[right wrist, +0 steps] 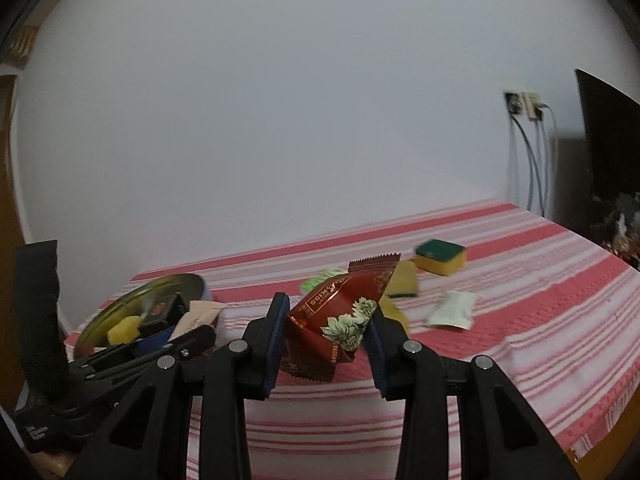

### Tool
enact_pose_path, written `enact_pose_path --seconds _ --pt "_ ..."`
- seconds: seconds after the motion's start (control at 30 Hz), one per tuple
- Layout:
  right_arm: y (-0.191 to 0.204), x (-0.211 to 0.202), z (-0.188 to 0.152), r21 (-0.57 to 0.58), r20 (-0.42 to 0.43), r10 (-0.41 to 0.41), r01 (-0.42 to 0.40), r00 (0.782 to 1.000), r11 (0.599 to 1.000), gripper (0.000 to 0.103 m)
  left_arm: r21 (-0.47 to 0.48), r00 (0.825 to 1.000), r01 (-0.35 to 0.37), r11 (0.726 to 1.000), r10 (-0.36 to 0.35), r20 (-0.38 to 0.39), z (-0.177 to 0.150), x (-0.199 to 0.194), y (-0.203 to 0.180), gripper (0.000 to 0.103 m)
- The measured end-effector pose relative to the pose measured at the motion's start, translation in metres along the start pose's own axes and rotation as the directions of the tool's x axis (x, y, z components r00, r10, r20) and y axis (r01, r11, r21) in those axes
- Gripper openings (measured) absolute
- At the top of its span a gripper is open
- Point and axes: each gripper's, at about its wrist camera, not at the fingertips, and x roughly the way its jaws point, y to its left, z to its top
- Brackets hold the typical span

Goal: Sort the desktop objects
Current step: 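Lift the beige and red-gold packets and carry both over the silver tin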

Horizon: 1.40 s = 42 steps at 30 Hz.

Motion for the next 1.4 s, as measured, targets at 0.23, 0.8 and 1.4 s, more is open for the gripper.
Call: enact_pose_path --seconds 0.23,0.8,1.4 --pt "0.032 0.004 0.005 -0.042 0.020 0.069 -0.068 0.997 0.997 0.039 -0.033 0.998 -0.040 0.999 0.041 0.042 0.002 -0.013 0.021 0.036" --pt "0.116 0.020 0.024 -0.153 0.060 0.249 -0.237 0.967 0.959 0.039 -0.148 0.973 -0.173 0.974 0.192 0.129 0.015 -0.053 0.093 0.036" --pt "0.180 0.099 0.027 -0.268 0.080 0.233 -0.204 0.969 0.942 0.039 -0.238 0.887 -0.421 0.875 0.452 0.093 0.032 -0.046 0.167 0.036"
